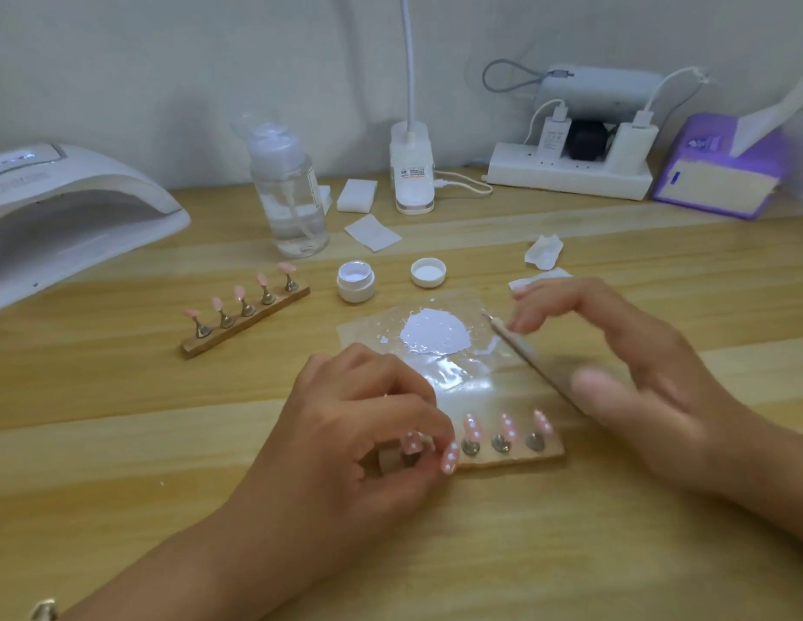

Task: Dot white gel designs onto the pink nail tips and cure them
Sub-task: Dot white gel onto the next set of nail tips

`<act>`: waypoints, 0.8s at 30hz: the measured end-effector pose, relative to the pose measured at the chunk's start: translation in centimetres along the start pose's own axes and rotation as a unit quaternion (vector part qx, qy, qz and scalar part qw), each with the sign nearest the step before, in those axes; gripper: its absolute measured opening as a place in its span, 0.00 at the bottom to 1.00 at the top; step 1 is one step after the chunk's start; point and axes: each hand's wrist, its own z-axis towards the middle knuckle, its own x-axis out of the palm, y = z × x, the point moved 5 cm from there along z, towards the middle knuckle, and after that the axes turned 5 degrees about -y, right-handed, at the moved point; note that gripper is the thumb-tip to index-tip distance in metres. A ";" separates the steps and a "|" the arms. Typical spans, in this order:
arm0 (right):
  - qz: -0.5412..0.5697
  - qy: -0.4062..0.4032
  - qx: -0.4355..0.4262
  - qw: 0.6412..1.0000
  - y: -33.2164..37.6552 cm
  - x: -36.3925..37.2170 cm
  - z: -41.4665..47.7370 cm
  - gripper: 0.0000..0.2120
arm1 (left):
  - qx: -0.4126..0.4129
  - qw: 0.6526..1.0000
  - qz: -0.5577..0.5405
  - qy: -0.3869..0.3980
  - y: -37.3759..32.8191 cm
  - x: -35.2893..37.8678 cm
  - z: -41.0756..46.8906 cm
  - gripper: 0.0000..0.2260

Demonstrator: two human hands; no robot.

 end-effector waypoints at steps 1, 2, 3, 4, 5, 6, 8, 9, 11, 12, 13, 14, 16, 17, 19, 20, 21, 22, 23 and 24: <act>0.000 -0.058 0.037 0.998 -0.4 -1.2 0.4 0.11 | 0.011 1.000 0.006 -0.008 -0.1 0.0 0.0 0.02; -0.013 -0.112 0.076 0.991 -1.2 -2.5 0.8 0.08 | 0.021 1.000 0.009 -0.016 -0.2 -0.1 0.0 0.02; -0.033 -0.145 0.105 0.983 -2.2 -3.6 1.3 0.05 | 0.030 0.999 0.012 -0.022 -0.2 -0.1 0.0 0.02; -0.060 -0.158 0.129 0.977 -3.3 -4.4 2.4 0.05 | 0.041 0.999 0.017 -0.027 -0.3 -0.1 0.1 0.02; -0.092 -0.150 0.154 0.972 -4.2 -5.2 3.3 0.06 | 0.051 0.998 0.023 -0.033 -0.4 0.0 0.1 0.02; -0.127 -0.132 0.175 0.967 -5.0 -5.7 4.2 0.06 | 0.061 0.997 0.029 -0.041 -0.5 0.0 0.2 0.03; -0.211 -0.087 0.186 0.956 -6.0 -5.9 5.8 0.09 | 0.075 0.995 0.029 -0.056 -0.7 -0.1 0.3 0.03; -0.255 -0.063 0.180 0.948 -6.5 -5.7 6.4 0.12 | 0.079 0.995 0.020 -0.061 -0.9 -0.2 0.3 0.02; -0.322 -0.025 0.173 0.930 -7.3 -5.0 7.7 0.16 | 0.077 0.995 -0.013 -0.068 -1.1 -0.6 0.2 0.03; -0.343 -0.010 0.175 0.923 -7.7 -4.6 8.3 0.16 | 0.069 0.994 -0.035 -0.072 -1.1 -0.9 0.2 0.03; -0.359 0.004 0.175 0.917 -7.9 -4.3 8.7 0.15 | 0.056 0.994 -0.056 -0.079 -1.0 -1.2 0.2 0.03; -0.375 0.017 0.172 0.911 -8.2 -3.9 9.1 0.13 | 0.040 0.992 -0.077 -0.088 -0.9 -1.5 0.2 0.03; -0.392 0.022 0.167 0.904 -8.5 -3.5 9.6 0.08 | 0.002 0.986 -0.120 -0.111 -0.6 -2.1 0.2 0.02; -0.389 0.015 0.168 0.906 -8.5 -3.5 9.7 0.06 | -0.020 0.982 -0.144 -0.122 -0.3 -2.2 0.2 0.02; -0.362 -0.009 0.161 0.918 -8.1 -3.7 9.8 0.04 | -0.074 0.968 -0.191 -0.147 0.3 -2.4 0.0 0.02; -0.334 -0.033 0.149 0.930 -7.5 -4.0 9.7 0.04 | -0.103 0.959 -0.213 -0.158 0.7 -2.4 -0.2 0.03; -0.292 -0.067 0.134 0.945 -6.4 -4.3 9.6 0.03 | -0.126 0.950 -0.233 -0.167 1.0 -2.4 -0.2 0.05; -0.233 -0.101 0.117 0.960 -5.0 -4.5 9.4 0.03 | -0.142 0.942 -0.248 -0.175 1.2 -2.5 -0.2 0.06; -0.160 -0.127 0.099 0.974 -3.4 -4.5 9.1 0.03 | -0.151 0.937 -0.259 -0.179 1.3 -2.5 -0.1 0.06; -0.086 -0.136 0.079 0.984 -1.5 -4.1 8.7 0.03 | -0.153 0.934 -0.267 -0.179 1.3 -2.6 0.0 0.06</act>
